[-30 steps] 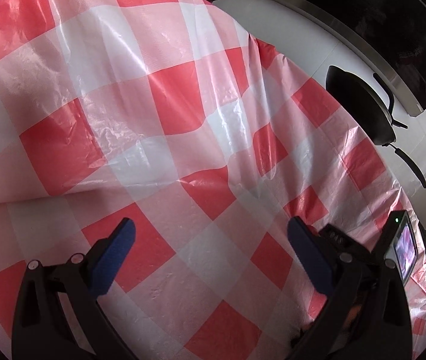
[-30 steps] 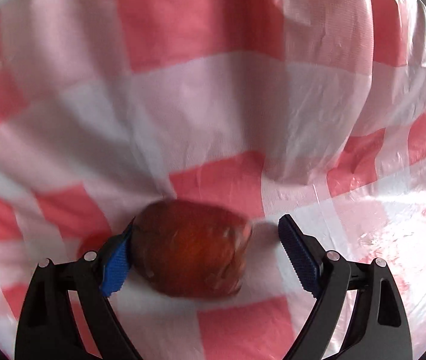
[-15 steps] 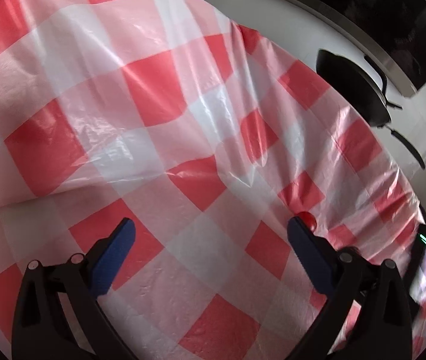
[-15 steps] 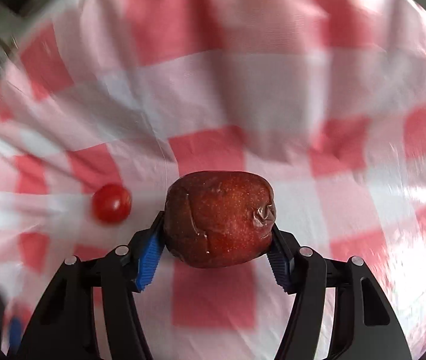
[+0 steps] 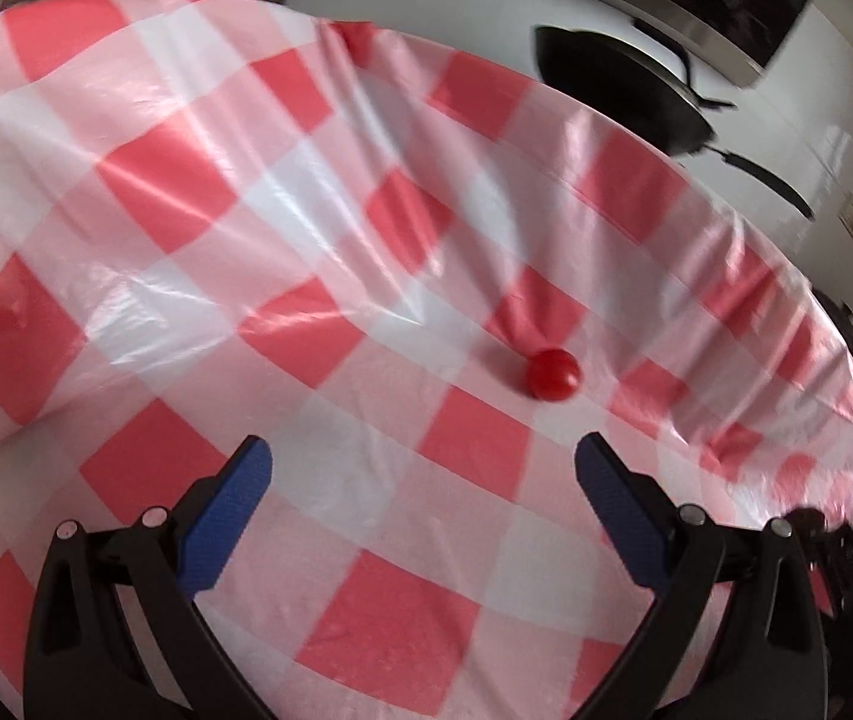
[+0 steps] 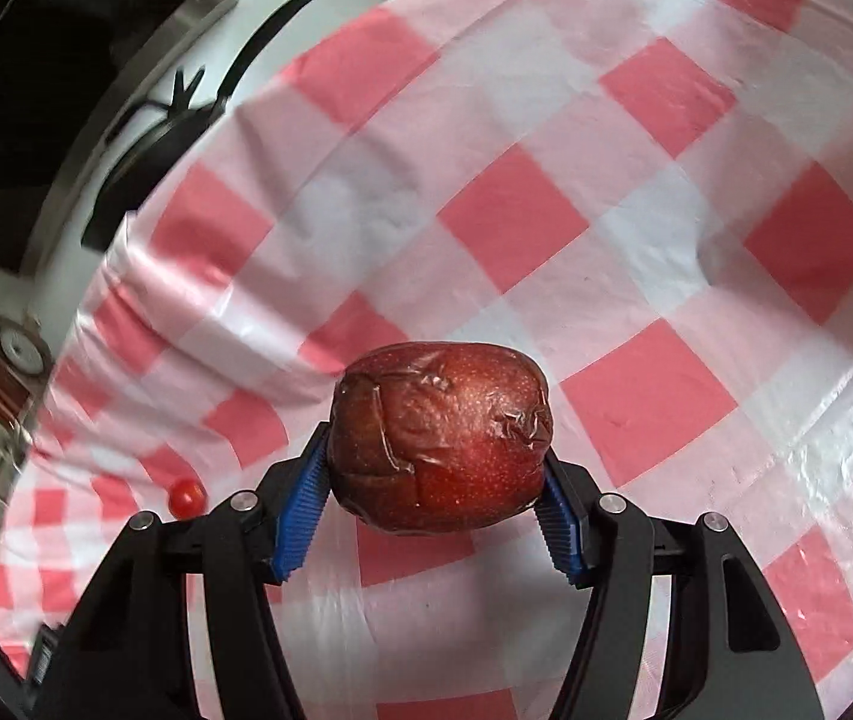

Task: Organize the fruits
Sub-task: 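Grasp the red-brown fruit with the right tool while the left tool grasps the small red tomato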

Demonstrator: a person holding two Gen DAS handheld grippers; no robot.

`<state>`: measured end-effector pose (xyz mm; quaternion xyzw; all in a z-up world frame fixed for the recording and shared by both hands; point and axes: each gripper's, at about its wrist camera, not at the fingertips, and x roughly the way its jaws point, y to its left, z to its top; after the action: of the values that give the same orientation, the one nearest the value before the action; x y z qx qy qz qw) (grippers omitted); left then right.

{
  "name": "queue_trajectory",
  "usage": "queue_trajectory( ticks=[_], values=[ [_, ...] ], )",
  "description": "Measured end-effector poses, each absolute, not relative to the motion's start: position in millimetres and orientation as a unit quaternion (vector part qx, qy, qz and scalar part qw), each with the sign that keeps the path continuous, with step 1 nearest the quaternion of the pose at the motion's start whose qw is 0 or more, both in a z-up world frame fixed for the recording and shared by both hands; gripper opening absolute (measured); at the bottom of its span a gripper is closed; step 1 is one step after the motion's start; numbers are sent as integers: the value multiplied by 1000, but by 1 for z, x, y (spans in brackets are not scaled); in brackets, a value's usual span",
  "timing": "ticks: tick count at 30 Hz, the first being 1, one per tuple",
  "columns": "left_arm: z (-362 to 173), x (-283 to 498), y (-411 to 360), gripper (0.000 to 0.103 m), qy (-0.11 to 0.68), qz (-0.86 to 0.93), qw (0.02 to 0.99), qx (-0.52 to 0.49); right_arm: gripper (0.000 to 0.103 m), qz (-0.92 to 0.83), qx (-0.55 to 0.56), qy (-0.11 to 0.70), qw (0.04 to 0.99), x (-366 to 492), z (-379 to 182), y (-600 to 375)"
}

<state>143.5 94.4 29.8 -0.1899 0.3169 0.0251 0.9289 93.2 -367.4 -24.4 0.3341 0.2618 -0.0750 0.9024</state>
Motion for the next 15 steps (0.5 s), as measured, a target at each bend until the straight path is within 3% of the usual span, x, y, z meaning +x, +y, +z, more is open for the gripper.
queue_trajectory(
  ticks=[15],
  values=[
    [21,235,13,101,384,9,911,-149,61,-79,314,247,913,86,-19,-368]
  ],
)
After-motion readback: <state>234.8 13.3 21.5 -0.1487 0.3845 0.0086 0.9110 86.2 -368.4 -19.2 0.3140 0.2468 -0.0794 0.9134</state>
